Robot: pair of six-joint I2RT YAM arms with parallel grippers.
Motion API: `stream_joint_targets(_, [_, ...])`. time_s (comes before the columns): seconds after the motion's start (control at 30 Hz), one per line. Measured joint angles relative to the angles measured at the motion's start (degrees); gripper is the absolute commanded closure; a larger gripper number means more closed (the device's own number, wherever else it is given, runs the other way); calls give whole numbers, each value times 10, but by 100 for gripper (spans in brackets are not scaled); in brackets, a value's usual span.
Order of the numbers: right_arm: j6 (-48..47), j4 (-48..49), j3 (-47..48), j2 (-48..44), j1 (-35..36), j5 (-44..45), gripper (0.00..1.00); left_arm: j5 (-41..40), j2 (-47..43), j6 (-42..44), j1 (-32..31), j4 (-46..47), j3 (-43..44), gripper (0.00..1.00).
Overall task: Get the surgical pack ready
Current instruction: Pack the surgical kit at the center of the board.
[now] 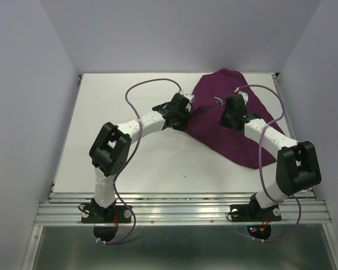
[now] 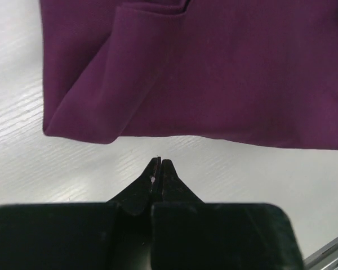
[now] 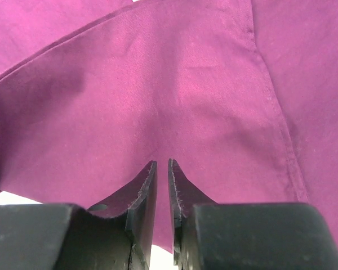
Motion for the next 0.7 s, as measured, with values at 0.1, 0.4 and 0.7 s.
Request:
stream_joint_targets(0.1, [0, 1, 0, 0, 0, 0, 80, 15, 37, 12, -2, -12, 25, 100])
stream_joint_targets(0.4, [7, 0, -46, -13, 0, 5, 80, -31, 104, 35, 7, -65, 132, 100])
stream_joint_targets(0.7, [47, -14, -137, -17, 0, -9, 80, -46, 105, 43, 23, -79, 139, 100])
